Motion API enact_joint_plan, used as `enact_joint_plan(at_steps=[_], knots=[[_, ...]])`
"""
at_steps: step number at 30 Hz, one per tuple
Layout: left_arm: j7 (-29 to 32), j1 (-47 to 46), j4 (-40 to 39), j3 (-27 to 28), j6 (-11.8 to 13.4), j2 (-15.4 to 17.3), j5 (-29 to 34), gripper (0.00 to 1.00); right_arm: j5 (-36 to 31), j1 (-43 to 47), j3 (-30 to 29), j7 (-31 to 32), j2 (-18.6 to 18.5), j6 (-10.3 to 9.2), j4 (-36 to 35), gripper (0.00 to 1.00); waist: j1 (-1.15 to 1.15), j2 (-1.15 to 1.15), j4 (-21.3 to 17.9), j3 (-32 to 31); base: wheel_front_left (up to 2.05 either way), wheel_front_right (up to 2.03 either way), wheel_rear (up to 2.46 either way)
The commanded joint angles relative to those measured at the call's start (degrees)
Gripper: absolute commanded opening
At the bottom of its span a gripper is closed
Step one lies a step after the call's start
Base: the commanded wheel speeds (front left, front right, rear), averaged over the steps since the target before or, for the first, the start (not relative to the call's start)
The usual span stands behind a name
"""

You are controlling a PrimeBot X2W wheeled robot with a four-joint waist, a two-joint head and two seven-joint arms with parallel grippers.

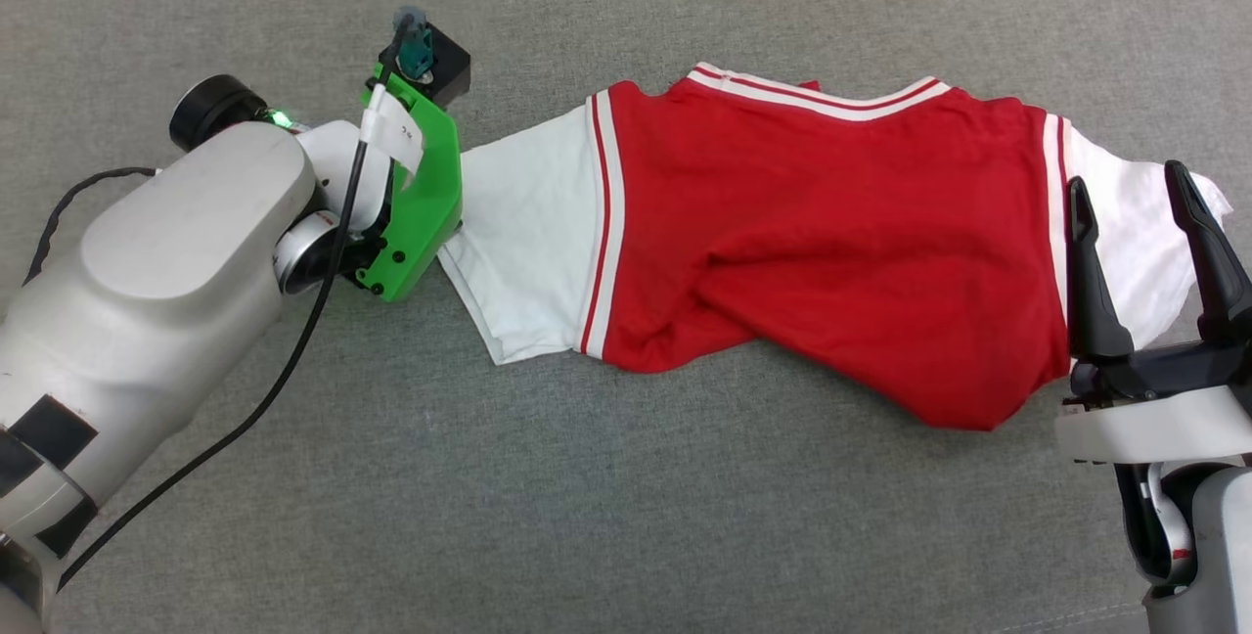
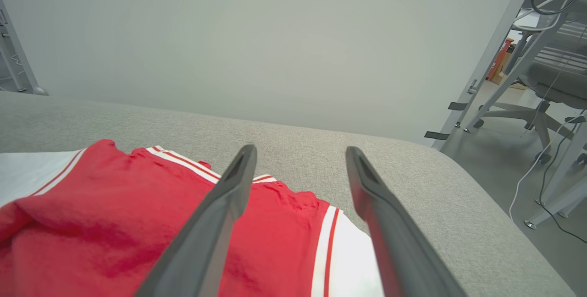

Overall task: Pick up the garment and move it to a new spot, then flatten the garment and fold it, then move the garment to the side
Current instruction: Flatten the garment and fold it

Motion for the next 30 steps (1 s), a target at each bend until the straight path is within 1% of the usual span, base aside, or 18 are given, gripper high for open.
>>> enact_joint_plan(at_steps=[1, 3, 4, 5, 8, 12, 16, 19, 22, 25, 27, 30], knots=[[0.82, 0.16, 0.62, -1.31, -0.15, 0.47, -0.09, 1.0, -0.43, -1.11, -0.11, -0.28, 0.08, -0.05, -0.3, 1.0, 0.0, 0.0, -0.5, 0.6, 0.0, 0.0, 0.0], [1.02, 0.65, 0.2, -1.95, -0.15, 0.61, 0.59, 1.0, -0.48, -1.16, -0.28, -0.28, 0.08, -0.05, -0.28, 1.0, 0.0, 0.0, -0.57, 0.76, 0.0, 0.0, 0.0], [1.11, 0.89, -0.03, -2.11, -0.15, 0.66, 0.7, 0.48, -0.51, -1.16, -0.38, -0.28, 0.08, -0.05, -0.25, 1.0, 0.0, 0.0, -0.53, 0.77, 0.0, 0.0, 0.0], [0.96, 1.04, -0.16, -2.23, -0.15, 0.73, 0.82, 0.0, -0.54, -1.16, -0.49, -0.28, 0.08, -0.05, -0.21, 1.0, 0.0, 0.0, -0.48, 0.75, 0.0, 0.0, 0.0], [-1.26, 1.32, -0.57, -2.42, -0.15, 0.84, 0.74, 0.0, -0.59, -1.52, -1.15, -0.28, -0.03, -0.05, -0.18, 1.0, 0.0, 0.0, -0.26, 0.17, 0.0, 0.0, 0.0], [-7.29, 0.24, -0.34, -2.42, -0.15, 1.88, 0.16, 0.0, -0.52, -2.41, -3.87, -0.28, -1.13, -0.05, -0.5, 1.0, 0.0, 0.0, 0.04, -1.54, 0.0, 0.0, 0.0], [-13.05, -0.64, -1.22, -2.4, -0.15, 3.75, -0.13, 0.0, 1.24, -3.72, -6.34, -0.28, -4.87, -0.05, 0.53, 1.0, 0.0, 0.0, 0.78, -3.68, 0.0, 0.0, 0.0], [-15.87, -1.0, -2.13, -2.35, -0.15, 5.39, -0.71, 0.0, 2.23, -4.46, -6.21, 0.92, -9.19, -0.05, 2.59, 1.0, 0.0, 0.0, 1.6, -5.08, 0.0, 0.0, 0.0], [-17.93, -1.13, -3.01, -2.26, -0.15, 7.07, -1.16, 0.0, 6.31, -6.17, -4.75, 6.24, -13.62, -0.05, 4.25, 1.0, 0.0, 0.0, 2.5, -6.05, 0.0, 0.0, 0.0], [-19.61, -1.12, -4.01, -2.07, -0.15, 8.52, -1.58, 0.0, 10.79, -7.75, -1.66, 14.47, -19.75, -0.05, 4.97, 1.0, 0.0, 0.0, 3.63, -6.61, 0.0, 0.0, 0.0], [-20.46, -1.04, -4.7, -2.01, -0.15, 9.31, -1.52, 0.0, 15.0, -9.1, 0.13, 19.74, -22.85, -0.05, 4.91, 1.0, 0.0, 0.0, 4.18, -6.69, 0.0, 0.0, 0.0], [-21.16, -0.87, -5.95, -2.06, -0.15, 10.03, -0.91, 0.0, 22.12, -10.71, 3.63, 29.7, -27.95, -0.05, 5.45, 1.0, 0.0, 0.0, 5.04, -6.48, 0.0, 0.0, 0.0]])
